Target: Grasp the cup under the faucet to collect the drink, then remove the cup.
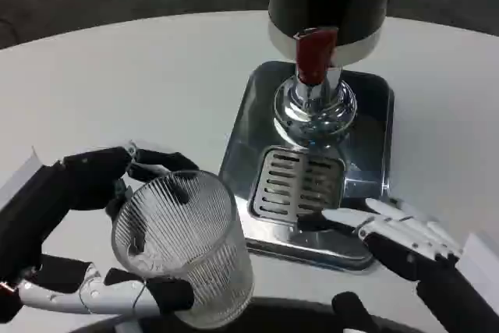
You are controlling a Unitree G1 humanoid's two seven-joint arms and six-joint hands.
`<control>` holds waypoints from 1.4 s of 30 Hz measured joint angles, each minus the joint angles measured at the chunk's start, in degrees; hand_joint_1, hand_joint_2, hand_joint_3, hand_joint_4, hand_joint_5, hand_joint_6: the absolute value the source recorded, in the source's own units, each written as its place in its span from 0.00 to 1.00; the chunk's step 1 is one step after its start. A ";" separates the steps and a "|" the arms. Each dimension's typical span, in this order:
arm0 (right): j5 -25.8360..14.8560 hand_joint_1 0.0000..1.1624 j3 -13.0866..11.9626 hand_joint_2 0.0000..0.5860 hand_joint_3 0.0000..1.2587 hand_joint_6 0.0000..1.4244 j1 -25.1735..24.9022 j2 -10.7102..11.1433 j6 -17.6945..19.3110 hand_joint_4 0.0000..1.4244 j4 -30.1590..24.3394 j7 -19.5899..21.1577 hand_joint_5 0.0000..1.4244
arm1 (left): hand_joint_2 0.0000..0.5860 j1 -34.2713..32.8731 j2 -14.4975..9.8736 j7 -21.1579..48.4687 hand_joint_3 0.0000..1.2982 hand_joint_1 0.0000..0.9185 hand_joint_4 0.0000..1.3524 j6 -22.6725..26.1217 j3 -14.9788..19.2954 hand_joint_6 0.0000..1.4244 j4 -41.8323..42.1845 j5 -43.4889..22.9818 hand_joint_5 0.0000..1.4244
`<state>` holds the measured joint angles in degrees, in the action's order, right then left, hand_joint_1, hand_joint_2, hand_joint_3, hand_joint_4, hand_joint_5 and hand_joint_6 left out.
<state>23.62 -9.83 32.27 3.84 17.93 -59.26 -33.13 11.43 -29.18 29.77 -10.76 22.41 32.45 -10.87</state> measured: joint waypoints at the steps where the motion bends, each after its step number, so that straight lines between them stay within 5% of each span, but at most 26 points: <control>1: 0.00 0.44 -0.02 0.95 0.21 0.03 0.04 -0.08 0.05 0.15 0.00 0.00 0.09 | 0.10 -0.01 0.00 0.00 0.58 0.89 0.58 0.00 -0.01 0.69 0.01 0.00 0.68; 29: 1.39 0.43 1.14 0.95 0.21 0.02 1.24 -3.34 1.65 0.15 0.00 -0.61 0.09 | 0.10 -1.25 0.00 -0.01 0.58 0.89 0.58 -0.61 0.04 0.69 -1.65 0.06 0.68; 42: 1.80 0.43 0.35 0.95 0.21 0.02 2.30 -4.91 3.25 0.16 0.00 -0.57 0.09 | 0.10 -6.39 -0.05 -1.61 0.58 0.89 0.58 -8.11 0.70 0.68 -13.01 6.04 0.68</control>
<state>25.41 -9.48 34.58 -1.07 21.18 -59.26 -33.70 5.04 -29.23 28.16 -18.87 23.11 19.45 -4.83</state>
